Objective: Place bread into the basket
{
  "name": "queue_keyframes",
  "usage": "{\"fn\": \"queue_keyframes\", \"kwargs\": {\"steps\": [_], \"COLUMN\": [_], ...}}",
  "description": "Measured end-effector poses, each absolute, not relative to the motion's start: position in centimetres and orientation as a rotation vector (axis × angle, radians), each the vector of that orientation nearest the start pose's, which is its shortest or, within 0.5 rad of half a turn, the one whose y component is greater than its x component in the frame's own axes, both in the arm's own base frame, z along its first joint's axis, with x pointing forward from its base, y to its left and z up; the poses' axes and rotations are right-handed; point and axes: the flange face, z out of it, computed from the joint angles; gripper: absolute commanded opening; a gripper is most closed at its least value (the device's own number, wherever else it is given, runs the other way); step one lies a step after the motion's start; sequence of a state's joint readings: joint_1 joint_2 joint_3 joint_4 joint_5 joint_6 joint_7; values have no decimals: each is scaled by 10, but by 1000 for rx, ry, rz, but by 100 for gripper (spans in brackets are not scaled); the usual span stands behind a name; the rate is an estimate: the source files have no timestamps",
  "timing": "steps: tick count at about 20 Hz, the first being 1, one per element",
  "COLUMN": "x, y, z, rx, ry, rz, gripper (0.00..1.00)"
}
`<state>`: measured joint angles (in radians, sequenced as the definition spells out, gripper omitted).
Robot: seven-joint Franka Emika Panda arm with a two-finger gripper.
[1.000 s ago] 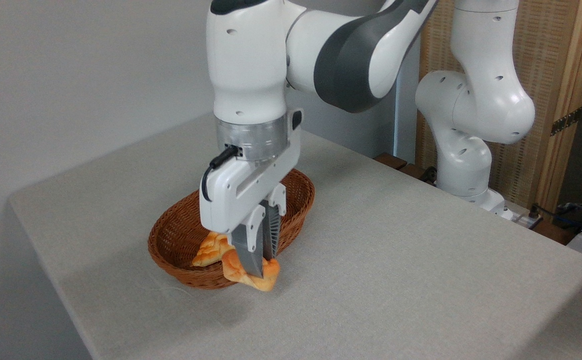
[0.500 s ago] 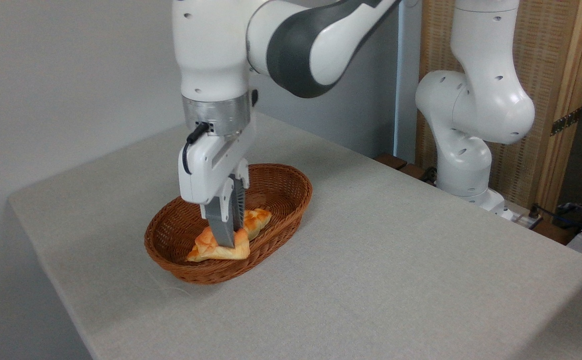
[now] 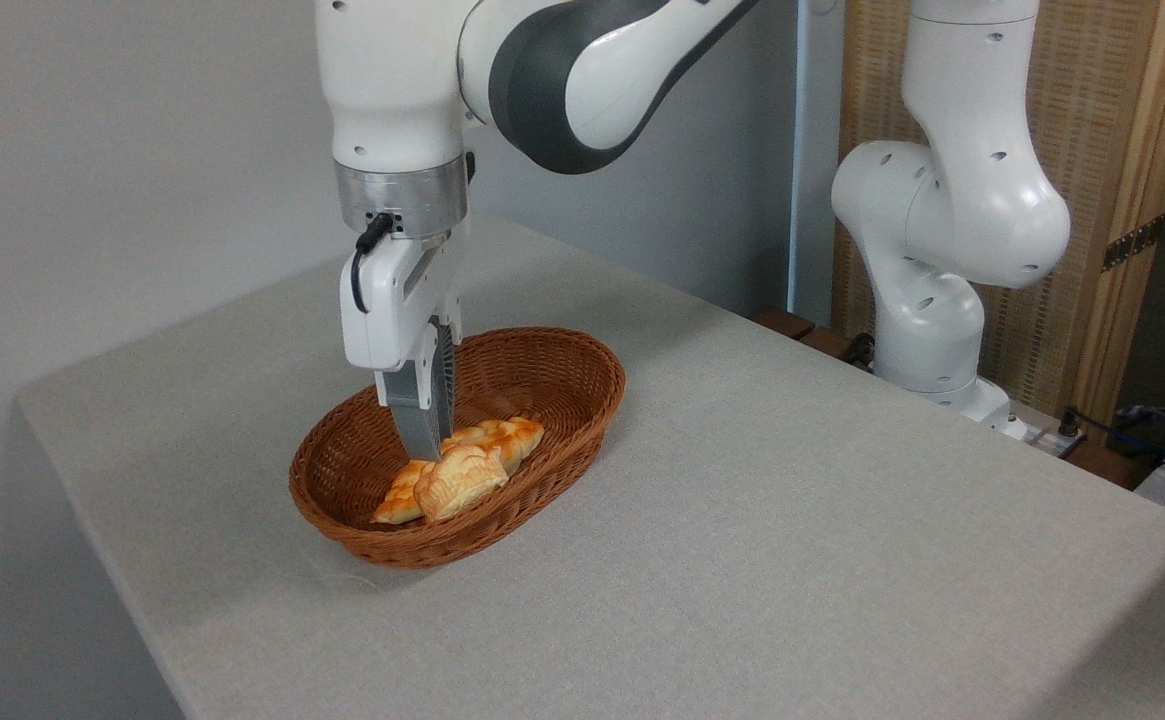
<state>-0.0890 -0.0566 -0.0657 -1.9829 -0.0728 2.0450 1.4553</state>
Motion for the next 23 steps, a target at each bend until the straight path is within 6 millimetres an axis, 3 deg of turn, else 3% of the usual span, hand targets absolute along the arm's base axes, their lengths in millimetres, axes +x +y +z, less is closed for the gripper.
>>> {"fn": "queue_keyframes", "kwargs": {"steps": [2, 10, 14, 18, 23], "x": [545, 543, 543, 544, 547], "y": [-93, -108, -106, -103, -98], "z": [501, 495, 497, 498, 507], "rx": [-2253, -2587, -2766, -2863, -2885], "ry": [2155, 1800, 1531, 1354, 1295], "rz": [-206, -182, -183, -186, -212], "gripper": [100, 100, 100, 100, 100]}}
